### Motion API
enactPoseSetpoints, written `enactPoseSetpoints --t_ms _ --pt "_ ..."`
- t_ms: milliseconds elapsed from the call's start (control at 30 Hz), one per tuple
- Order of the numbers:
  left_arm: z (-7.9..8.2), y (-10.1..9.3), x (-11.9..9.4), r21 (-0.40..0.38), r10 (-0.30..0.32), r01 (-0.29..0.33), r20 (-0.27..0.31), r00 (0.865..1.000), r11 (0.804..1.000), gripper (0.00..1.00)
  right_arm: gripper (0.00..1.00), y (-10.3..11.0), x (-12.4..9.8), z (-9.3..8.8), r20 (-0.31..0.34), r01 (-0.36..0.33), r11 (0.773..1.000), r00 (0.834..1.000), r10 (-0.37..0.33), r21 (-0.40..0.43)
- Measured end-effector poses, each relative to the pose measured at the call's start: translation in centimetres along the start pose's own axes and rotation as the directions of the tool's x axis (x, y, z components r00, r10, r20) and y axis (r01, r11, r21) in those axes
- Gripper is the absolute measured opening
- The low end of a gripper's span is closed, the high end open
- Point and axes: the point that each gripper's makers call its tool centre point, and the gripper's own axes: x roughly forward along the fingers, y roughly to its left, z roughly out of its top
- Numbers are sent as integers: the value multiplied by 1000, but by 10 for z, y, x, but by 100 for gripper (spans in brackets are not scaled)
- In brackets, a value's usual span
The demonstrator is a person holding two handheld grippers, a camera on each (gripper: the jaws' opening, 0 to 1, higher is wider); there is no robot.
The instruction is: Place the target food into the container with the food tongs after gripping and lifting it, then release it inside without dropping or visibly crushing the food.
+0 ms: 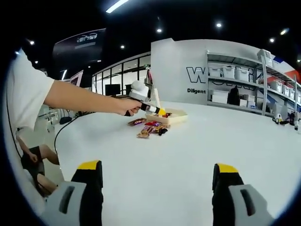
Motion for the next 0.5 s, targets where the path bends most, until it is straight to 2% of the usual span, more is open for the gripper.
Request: enactPoseSetpoints --t_ms 100,267,500 --pt "9 3 -6 -6 16 -16 34 999 1000 25 97 0 -1 1 2 3 1000 1000 -3 -2" --pt "20 2 -16 -11 11 -10 53 999 1000 25 96 2 -1 3 10 -2 1000 1000 2 -1" --pt "30 -2 -45 -39 9 -6 80 997 999 25 96 9 2 7 18 -20 1000 1000 21 -8"
